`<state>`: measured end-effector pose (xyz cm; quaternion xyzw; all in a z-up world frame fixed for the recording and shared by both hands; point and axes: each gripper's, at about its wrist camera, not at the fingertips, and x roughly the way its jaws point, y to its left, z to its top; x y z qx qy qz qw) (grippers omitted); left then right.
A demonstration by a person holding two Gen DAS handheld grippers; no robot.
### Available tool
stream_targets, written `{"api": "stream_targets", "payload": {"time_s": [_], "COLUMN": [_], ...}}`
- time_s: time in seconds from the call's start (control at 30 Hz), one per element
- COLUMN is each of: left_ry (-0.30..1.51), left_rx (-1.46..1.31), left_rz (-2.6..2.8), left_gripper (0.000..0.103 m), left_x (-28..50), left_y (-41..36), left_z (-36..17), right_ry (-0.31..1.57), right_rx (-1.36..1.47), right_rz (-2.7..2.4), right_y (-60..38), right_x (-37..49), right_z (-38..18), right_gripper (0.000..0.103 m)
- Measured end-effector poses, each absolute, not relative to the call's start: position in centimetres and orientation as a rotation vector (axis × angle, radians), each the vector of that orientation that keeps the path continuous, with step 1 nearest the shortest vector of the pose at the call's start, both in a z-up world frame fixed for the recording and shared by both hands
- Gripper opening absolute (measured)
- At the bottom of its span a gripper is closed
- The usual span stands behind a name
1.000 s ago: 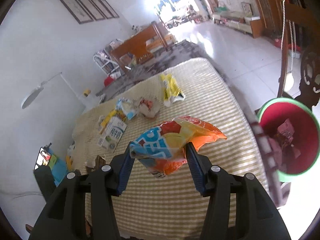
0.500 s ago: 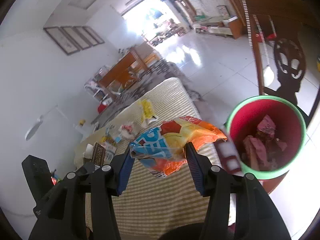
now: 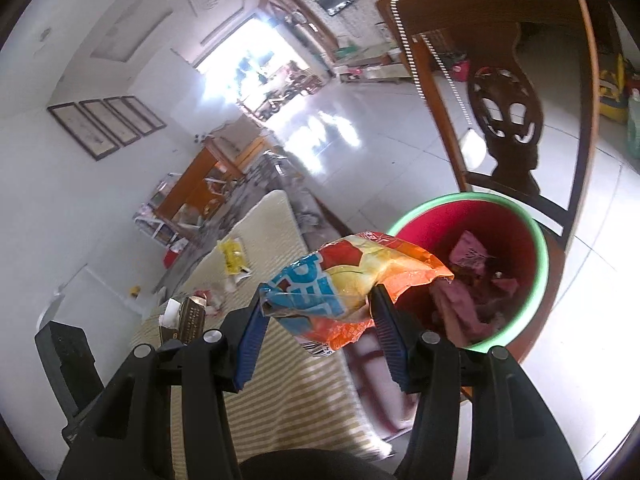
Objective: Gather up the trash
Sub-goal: 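Carry the brown carton and orange snack bag over the red bucket, then open both tools over the red bucket to drop the items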
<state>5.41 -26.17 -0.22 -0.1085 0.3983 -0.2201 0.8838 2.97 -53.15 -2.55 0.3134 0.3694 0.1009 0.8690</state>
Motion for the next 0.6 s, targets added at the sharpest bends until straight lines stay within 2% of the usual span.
{"api": "stream_targets", "payload": {"time_s": [0.53, 0.57, 0.6], "left_ry": [0.952, 0.961, 0.974], "left_rx": [-0.166, -0.155, -0.143], "left_rz": [-0.618, -0.619, -0.614], "left_gripper": [0.059, 0.066, 0.079], "left_x": [11.4, 11.7, 12.1], "left_y": [-34.6, -35.1, -35.6], "left_z": [-2.4, -2.6, -2.8], "right_ry": [0.797, 0.797, 0.797], "right_rx": [0.681, 0.679, 0.682], "right_rz": [0.088, 0.074, 0.062], "right_y": [-56.4, -56.5, -56.8], "right_x": [4.6, 4.7, 4.9], "right_z": [-5.7, -5.8, -6.0], "right_gripper": [0.053, 0.059, 0.065]}}
